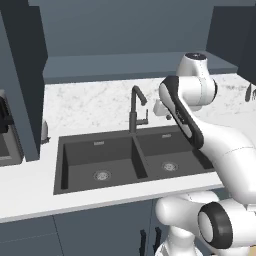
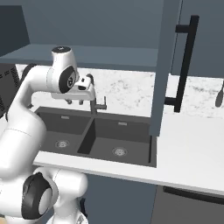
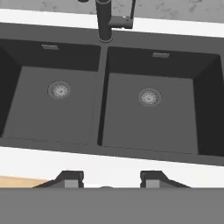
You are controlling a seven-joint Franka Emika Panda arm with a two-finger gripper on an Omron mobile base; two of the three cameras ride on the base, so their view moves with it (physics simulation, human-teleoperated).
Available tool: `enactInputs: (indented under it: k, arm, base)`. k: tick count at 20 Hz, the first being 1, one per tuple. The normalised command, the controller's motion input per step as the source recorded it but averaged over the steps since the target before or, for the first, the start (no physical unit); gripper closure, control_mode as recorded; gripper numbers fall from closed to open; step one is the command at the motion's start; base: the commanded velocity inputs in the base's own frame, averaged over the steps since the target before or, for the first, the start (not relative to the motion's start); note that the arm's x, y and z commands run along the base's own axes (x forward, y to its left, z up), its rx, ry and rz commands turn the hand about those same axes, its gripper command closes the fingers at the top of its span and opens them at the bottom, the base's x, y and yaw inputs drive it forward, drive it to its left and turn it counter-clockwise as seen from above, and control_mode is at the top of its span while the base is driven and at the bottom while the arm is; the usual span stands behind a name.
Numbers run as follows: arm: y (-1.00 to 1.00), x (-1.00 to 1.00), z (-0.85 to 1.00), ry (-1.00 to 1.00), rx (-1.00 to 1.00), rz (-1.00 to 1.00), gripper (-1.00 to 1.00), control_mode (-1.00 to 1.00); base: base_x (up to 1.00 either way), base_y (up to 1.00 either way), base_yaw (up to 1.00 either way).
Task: Pick up the bowls on the counter and stack them on top of one another in the open cabinet. Place the smaller bowl on top of the larger bowl.
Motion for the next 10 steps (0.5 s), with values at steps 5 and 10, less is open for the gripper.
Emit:
enactInputs:
  k: [5,10]
  arm:
    - [0.0,-0.35,0.0,-0.01,0.0,0.0,-1.0,-1.0]
    - [0.0,-0.55,-0.09,0.0,0.0,0.0,-1.0,-1.0]
  base:
    - [0.0,0.0,0.0]
    - [0.0,0.0,0.0]
